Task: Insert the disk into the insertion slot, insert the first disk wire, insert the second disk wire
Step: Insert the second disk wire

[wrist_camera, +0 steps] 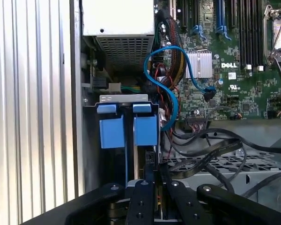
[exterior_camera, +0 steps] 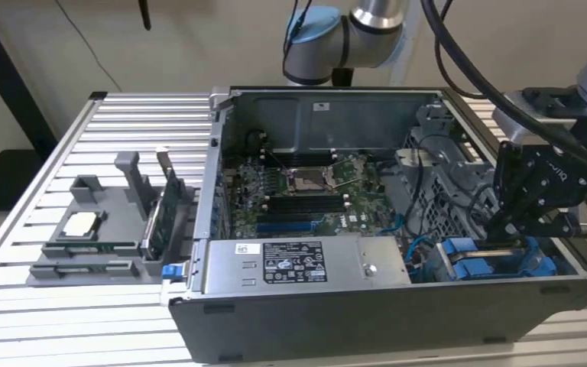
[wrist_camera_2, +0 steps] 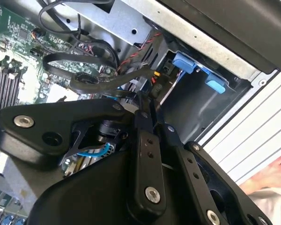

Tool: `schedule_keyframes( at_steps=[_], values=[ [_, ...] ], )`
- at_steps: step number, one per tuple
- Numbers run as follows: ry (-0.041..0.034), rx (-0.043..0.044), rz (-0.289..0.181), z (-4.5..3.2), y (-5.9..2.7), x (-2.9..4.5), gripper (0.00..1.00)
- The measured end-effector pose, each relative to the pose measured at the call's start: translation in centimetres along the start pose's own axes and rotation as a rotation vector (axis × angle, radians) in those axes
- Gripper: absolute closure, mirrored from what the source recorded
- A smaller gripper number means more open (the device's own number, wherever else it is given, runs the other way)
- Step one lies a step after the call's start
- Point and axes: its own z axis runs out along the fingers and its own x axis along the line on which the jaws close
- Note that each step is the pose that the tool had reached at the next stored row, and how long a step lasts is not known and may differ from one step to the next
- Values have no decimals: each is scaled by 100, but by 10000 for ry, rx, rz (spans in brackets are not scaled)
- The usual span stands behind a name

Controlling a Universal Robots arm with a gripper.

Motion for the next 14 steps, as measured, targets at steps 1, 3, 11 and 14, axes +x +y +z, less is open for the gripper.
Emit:
schedule_keyframes(
  at_steps=[1, 3, 11, 14],
  values=[
    [8, 3, 7, 14, -1, 2, 84],
    [2, 6, 16, 30, -2, 4, 84],
    [-36, 4, 15, -123, 9, -3, 76],
    [-34, 4, 17, -193, 14, -6, 76]
  ],
)
